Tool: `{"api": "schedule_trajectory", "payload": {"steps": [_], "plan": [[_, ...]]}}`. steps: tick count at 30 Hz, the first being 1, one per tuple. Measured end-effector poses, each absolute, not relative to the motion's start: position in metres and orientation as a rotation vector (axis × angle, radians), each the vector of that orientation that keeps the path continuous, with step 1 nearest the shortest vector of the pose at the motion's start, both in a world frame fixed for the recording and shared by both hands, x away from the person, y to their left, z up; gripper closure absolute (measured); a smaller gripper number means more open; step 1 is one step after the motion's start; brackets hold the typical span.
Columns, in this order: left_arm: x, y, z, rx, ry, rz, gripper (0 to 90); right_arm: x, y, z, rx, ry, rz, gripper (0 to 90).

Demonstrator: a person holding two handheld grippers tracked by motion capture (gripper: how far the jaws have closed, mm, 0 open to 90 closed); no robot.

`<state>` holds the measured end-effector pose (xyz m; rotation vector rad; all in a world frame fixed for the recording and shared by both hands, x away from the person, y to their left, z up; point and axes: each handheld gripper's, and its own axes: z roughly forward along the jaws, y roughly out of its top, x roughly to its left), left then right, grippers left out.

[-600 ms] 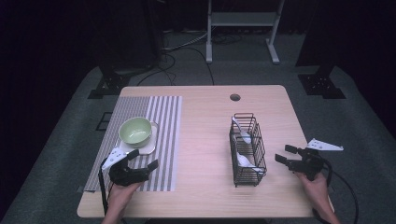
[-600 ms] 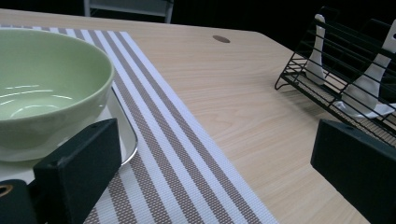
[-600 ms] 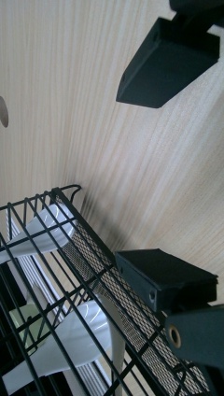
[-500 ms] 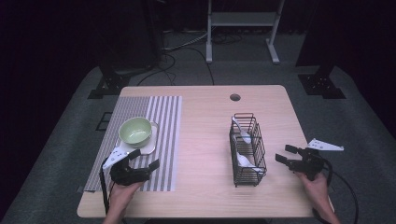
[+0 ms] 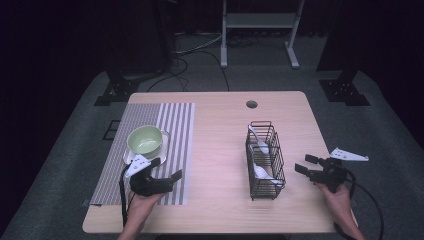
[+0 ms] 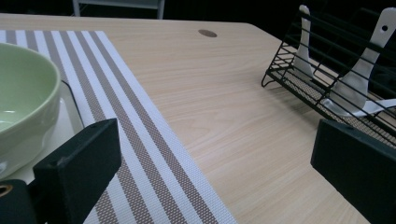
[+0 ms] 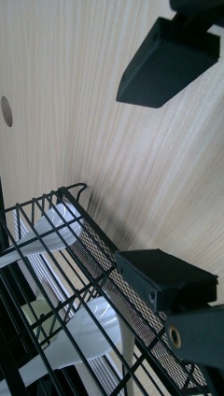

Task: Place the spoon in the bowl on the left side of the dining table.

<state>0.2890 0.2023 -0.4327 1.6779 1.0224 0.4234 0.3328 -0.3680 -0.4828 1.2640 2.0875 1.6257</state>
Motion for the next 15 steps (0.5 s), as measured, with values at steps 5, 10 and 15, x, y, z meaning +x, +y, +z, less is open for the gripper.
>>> {"api": "schedule_trajectory", "payload": {"steps": [5,10,15], "plan": [[0.296,0.190,-0.431,1.688,1.014,0.405,0.8,0.333,-0.368,-0.483,1.260,2.088,1.625,18.4],[0.306,0.175,-0.431,1.695,1.022,0.388,0.8,0.334,-0.366,-0.483,1.258,2.104,1.610,16.9],[0.314,0.161,-0.433,1.705,1.015,0.356,0.8,0.335,-0.365,-0.483,1.243,2.119,1.605,16.9]]}}
